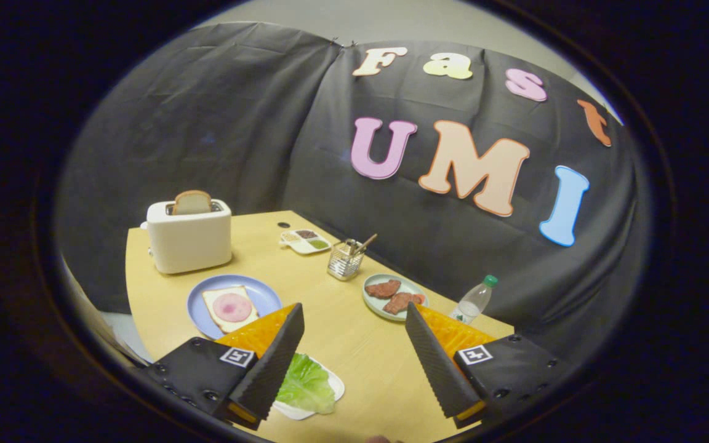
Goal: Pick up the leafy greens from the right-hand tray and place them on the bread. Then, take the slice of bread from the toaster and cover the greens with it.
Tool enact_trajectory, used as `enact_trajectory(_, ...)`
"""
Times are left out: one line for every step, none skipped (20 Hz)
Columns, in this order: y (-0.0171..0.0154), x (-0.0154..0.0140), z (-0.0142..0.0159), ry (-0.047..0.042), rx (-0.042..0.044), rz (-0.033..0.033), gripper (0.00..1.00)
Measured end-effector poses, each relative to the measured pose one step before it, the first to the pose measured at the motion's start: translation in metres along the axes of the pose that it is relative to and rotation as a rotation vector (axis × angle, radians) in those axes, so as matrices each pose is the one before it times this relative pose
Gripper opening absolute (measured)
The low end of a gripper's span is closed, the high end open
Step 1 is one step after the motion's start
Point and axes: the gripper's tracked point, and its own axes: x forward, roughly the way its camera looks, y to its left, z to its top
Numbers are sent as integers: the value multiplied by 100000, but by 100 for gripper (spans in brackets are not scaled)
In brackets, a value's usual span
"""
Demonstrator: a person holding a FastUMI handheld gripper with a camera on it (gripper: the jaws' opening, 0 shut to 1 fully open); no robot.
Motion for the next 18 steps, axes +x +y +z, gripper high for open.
enact_trajectory(316,366,-931,1918,-1008,1873,100)
enact_trajectory(223,380,-761,2110,-716,1928,100)
enact_trajectory(342,504,-932,2074,-380,2202,100)
enact_trajectory(333,405,-789,2095,-543,1979,100)
enact_trajectory(429,437,-886,1952,-447,2102,100)
enact_trajectory(452,520,-617,1606,-188,2395,100)
enact_trajectory(489,420,-814,1704,134,2482,100)
enact_trajectory(519,410,-724,1716,190,2427,100)
enact_trajectory(423,549,-657,1254,199,2326,100)
enact_trajectory(379,520,-699,1909,142,1920,100)
enact_trajectory(426,530,-889,1942,-77,1654,100)
enact_trajectory(263,468,-594,1934,-248,1416,100)
enact_trajectory(193,361,-542,1643,-350,1155,100)
enact_trajectory(188,435,-454,1477,-307,1193,100)
enact_trajectory(196,339,-535,1317,28,1087,100)
enact_trajectory(225,379,-490,1238,300,1197,100)
enact_trajectory(331,489,-559,1694,161,1032,100)
enact_trajectory(278,486,-456,1433,-226,783,100)
